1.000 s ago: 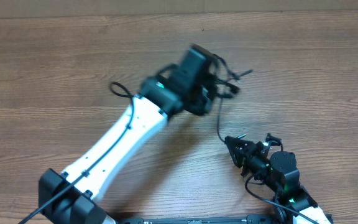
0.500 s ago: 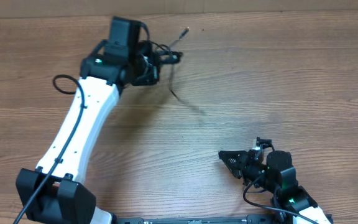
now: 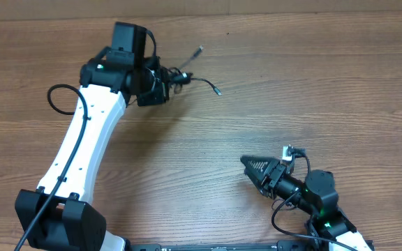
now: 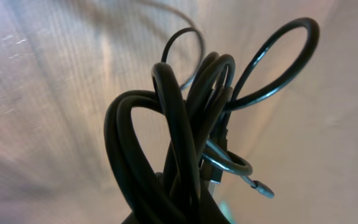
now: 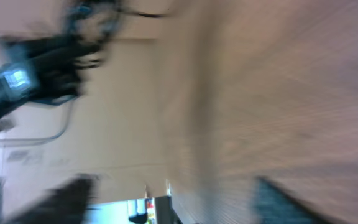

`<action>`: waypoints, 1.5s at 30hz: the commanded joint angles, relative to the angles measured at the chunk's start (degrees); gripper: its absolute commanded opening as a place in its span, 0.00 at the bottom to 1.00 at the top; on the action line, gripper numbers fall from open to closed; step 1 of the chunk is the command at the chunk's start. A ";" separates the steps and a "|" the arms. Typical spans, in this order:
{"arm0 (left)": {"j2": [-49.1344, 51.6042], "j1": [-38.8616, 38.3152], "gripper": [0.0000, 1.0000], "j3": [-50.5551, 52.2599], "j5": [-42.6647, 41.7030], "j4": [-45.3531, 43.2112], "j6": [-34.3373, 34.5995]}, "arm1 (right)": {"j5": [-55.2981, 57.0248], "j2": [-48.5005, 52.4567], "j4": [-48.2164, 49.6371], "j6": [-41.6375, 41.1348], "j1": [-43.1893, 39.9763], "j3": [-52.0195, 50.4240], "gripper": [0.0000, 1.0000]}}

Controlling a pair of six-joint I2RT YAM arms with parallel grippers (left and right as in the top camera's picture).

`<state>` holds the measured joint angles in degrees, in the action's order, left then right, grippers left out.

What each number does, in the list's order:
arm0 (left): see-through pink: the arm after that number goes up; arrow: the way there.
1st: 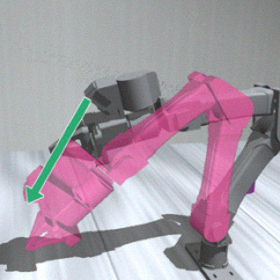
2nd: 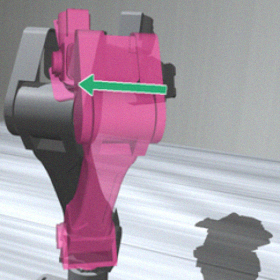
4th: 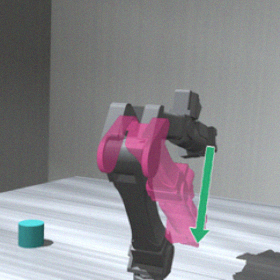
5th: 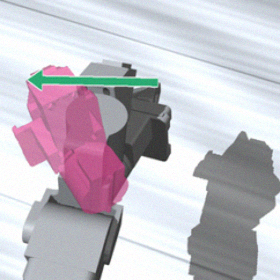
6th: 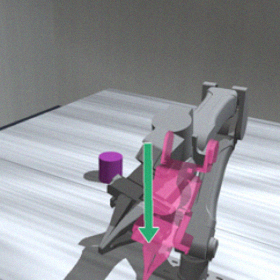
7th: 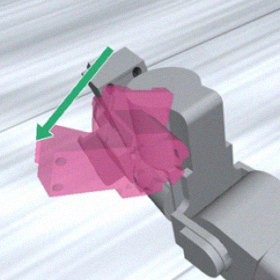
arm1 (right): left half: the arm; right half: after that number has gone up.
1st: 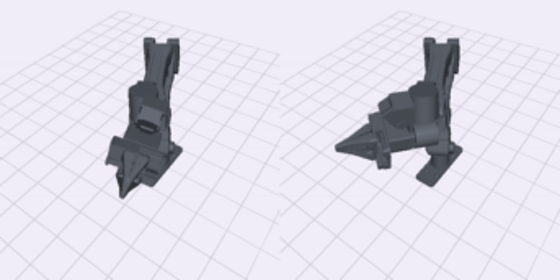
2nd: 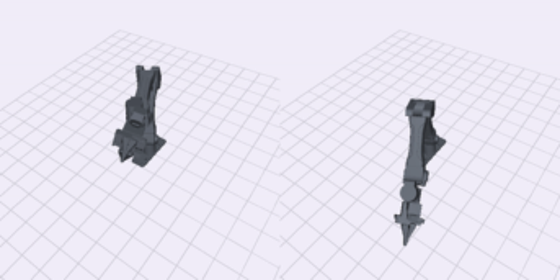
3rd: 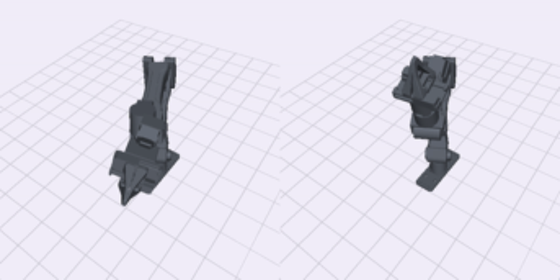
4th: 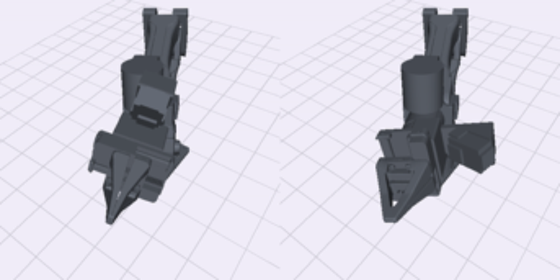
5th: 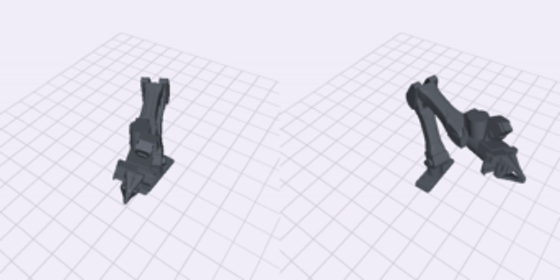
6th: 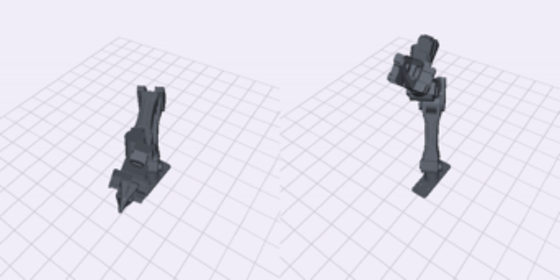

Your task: Untangle cables

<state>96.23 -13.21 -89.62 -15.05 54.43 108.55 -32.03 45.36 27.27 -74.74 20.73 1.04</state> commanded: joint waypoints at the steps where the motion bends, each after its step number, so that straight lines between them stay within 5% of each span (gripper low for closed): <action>1: -1.09 -2.82 0.04 -0.81 -5.97 1.46 0.74 | -1.22 -0.17 6.03 -0.39 0.20 -0.57 1.00; 9: -1.09 -9.49 0.04 -0.81 -10.51 -0.57 0.76 | -3.80 -0.17 13.03 18.29 0.20 1.95 1.00; 17: -1.09 -10.23 0.04 -0.81 -15.13 -0.90 2.56 | 4.72 -0.09 -29.20 50.27 0.26 21.66 0.99; 19: -1.09 -9.90 0.04 -0.81 -16.11 -0.90 3.69 | 9.49 0.15 -33.22 55.10 0.26 24.70 1.00; 23: -1.09 -9.16 0.04 -0.81 -20.98 -1.11 4.39 | 10.54 0.81 -29.05 59.82 0.26 25.22 1.00; 28: -1.09 -8.50 0.04 -0.81 -23.56 -2.97 2.62 | 5.01 3.34 -26.38 51.91 0.26 25.22 0.95; 31: -1.09 -8.26 0.04 -0.81 -25.83 -2.47 2.40 | 0.96 6.45 -25.40 54.90 0.26 25.18 0.92; 36: -1.09 -8.26 0.04 -0.81 -33.29 -2.38 2.43 | 8.76 14.47 -21.90 66.53 0.26 25.18 0.92; 45: -1.09 -7.69 0.04 -0.81 -34.58 0.09 1.97 | 21.92 22.25 -6.21 67.82 0.26 25.18 0.92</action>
<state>96.23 -21.71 -89.62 -46.87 54.43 111.20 -17.06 67.07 19.55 -8.62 20.78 25.47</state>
